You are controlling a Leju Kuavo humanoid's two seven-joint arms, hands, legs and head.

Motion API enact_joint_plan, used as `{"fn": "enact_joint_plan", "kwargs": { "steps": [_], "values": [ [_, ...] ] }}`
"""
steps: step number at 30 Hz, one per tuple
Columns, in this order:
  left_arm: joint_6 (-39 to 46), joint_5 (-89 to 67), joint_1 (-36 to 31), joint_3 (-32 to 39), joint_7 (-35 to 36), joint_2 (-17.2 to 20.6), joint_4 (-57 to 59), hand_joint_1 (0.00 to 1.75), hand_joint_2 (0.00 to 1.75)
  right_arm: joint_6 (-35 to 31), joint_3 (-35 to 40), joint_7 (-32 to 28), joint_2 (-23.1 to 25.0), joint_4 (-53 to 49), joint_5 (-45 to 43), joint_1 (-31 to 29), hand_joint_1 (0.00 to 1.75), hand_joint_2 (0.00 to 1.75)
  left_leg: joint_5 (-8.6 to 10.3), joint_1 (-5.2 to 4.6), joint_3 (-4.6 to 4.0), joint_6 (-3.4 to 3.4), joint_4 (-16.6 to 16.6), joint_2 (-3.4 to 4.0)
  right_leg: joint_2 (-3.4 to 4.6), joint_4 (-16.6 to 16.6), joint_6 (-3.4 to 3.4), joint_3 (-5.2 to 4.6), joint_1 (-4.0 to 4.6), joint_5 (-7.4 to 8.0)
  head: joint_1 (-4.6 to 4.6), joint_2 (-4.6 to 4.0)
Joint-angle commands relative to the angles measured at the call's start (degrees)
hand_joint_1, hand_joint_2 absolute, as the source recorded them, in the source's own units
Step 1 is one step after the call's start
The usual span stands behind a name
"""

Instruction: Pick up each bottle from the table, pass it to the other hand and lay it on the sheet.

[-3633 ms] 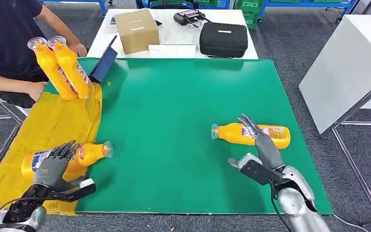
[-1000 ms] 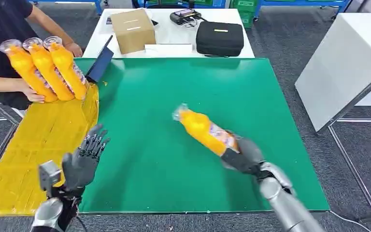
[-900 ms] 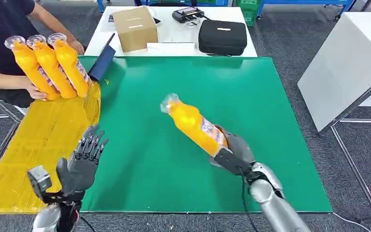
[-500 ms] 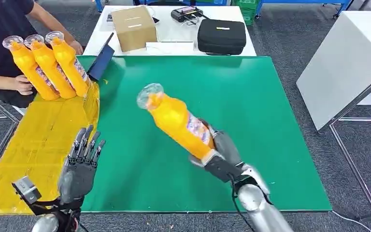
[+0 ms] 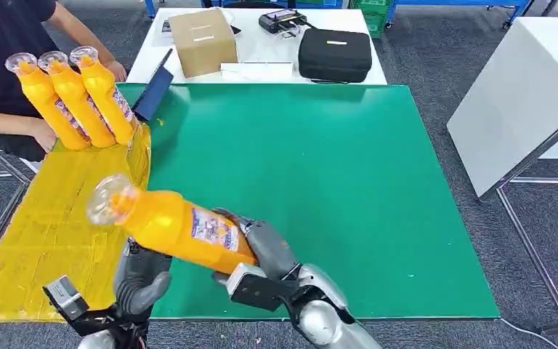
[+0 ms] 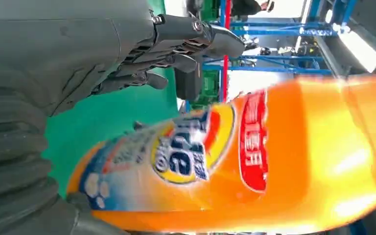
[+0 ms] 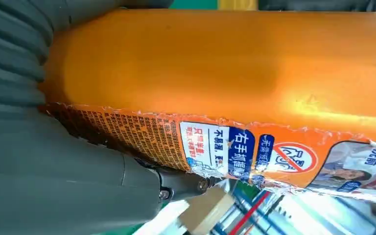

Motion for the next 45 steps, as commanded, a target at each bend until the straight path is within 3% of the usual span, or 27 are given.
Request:
{"fn": "enact_joint_plan", "kwargs": {
  "steps": [1, 19, 20, 21, 37, 40, 45],
  "values": [
    [0.7, -1.4, -1.4, -1.4, -0.5, 0.3, 1.2, 0.00, 1.75, -0.5, 7.7, 1.1, 1.4, 11.6, 1.8, -4.1, 1.75, 1.75, -0.03, 0.02, 0.17, -0.05, -0.1, 0.06, 0.20, -0.1, -0.06, 0.14, 0.01, -0.01, 0.00, 0.00],
    [4.0, -7.8, -2.0, -4.2, -1.7, 0.9, 1.4, 0.00, 1.75, -0.8, 8.5, 1.8, 2.0, 15.4, 2.9, -3.4, 1.75, 1.75, 0.00, 0.02, 0.07, -0.03, 0.0, -0.06, 0.03, -0.1, -0.03, 0.05, 0.01, -0.01, 0.00, 0.00],
    [4.1, -8.0, -2.1, -4.3, -1.7, 1.1, 1.5, 0.14, 1.75, -0.8, 8.4, 1.8, 1.9, 15.6, 2.9, -3.3, 1.75, 1.75, -0.03, 0.02, 0.16, -0.05, 0.0, -0.09, 0.08, -0.1, -0.05, 0.15, 0.01, -0.05, -0.02, 0.00],
    [4.5, -8.7, -2.2, -4.4, -2.0, 1.2, 1.5, 1.75, 1.75, -0.6, 8.3, 1.8, 2.0, 15.7, 2.9, -3.3, 1.75, 1.75, -0.01, 0.02, 0.11, -0.03, 0.0, -0.06, 0.05, -0.1, -0.04, 0.09, 0.01, -0.03, 0.00, 0.00],
    [3.8, -9.4, -0.8, -1.6, -4.8, 2.0, 0.8, 1.75, 1.75, -1.8, 4.9, 2.2, -1.2, 13.2, 4.4, -2.5, 1.75, 1.75, -0.02, 0.03, 0.20, -0.04, -0.1, -0.13, 0.05, -0.1, -0.05, 0.20, 0.02, -0.05, -0.02, 0.00],
    [6.2, -12.9, -0.5, -0.8, -5.3, 2.4, 0.1, 1.75, 1.75, -2.1, 3.1, 2.3, -2.3, 10.8, 4.5, -1.5, 1.75, 1.75, -0.01, 0.04, 0.13, -0.03, 0.0, -0.16, -0.02, -0.1, -0.03, 0.14, 0.02, -0.04, 0.00, 0.00],
    [22.8, -32.4, 0.1, 3.0, -4.9, 3.9, -1.1, 1.75, 1.75, -3.6, -3.7, 2.4, -6.9, 0.6, 4.6, 2.2, 1.75, 1.75, -0.01, 0.02, 0.08, -0.01, 0.0, -0.18, -0.06, -0.1, -0.02, 0.09, 0.00, -0.05, -0.02, 0.00]
  ]
}}
